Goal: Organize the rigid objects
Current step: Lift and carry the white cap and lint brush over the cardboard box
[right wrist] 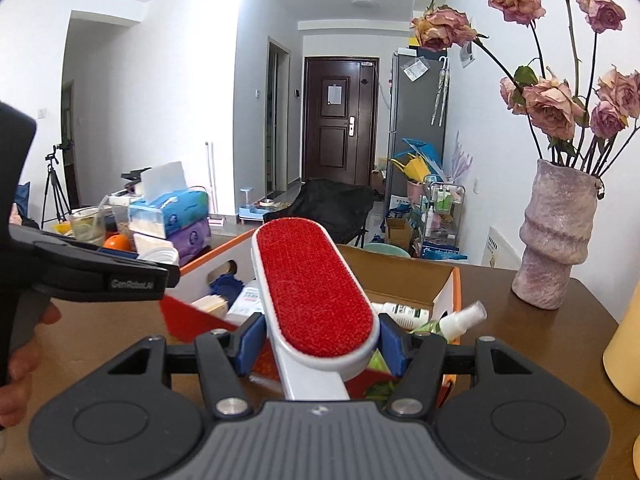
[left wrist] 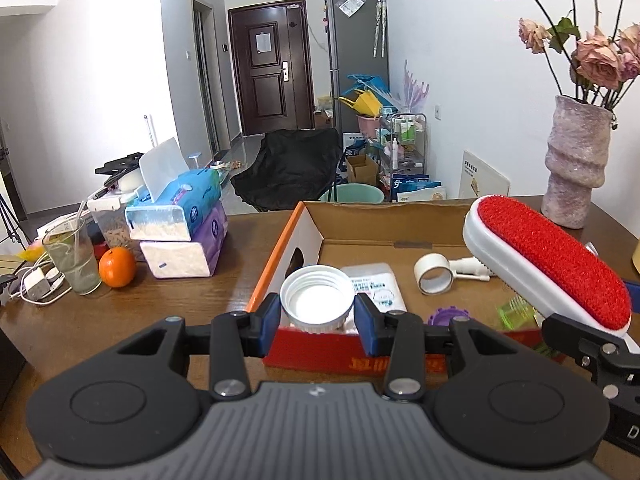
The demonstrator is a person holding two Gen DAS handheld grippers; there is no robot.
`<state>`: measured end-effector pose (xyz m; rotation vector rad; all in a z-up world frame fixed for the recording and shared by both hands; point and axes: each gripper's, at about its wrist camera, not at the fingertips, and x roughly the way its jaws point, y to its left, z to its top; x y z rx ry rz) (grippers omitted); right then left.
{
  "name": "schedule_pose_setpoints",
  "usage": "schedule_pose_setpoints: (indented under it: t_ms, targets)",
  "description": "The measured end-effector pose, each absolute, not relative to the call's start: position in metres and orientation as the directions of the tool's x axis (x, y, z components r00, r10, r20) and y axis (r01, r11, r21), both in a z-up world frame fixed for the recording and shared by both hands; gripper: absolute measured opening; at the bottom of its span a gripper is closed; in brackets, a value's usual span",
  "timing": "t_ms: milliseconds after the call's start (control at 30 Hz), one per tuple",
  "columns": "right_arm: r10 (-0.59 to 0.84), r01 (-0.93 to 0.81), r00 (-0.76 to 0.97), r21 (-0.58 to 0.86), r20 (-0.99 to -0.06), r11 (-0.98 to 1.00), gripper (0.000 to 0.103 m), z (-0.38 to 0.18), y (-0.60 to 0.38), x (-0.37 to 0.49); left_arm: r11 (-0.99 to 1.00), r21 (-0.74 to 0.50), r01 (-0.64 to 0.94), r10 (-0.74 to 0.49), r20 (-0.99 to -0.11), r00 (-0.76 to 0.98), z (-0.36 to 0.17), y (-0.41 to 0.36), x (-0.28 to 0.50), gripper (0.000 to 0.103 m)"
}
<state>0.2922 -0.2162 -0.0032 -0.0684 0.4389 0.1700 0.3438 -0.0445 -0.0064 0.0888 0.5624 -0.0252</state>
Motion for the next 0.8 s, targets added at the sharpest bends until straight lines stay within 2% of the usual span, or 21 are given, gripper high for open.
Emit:
schedule_pose_setpoints:
  t_ms: [800]
  targets:
    - [0.179, -0.206, 0.898, -0.025, -0.401, 0.978, 0.059, 0.007, -0.236, 0.388, 0.996, 0.084, 0.011, 0.038, -0.560, 0.827, -0.002, -0.066, 0.422, 0.041]
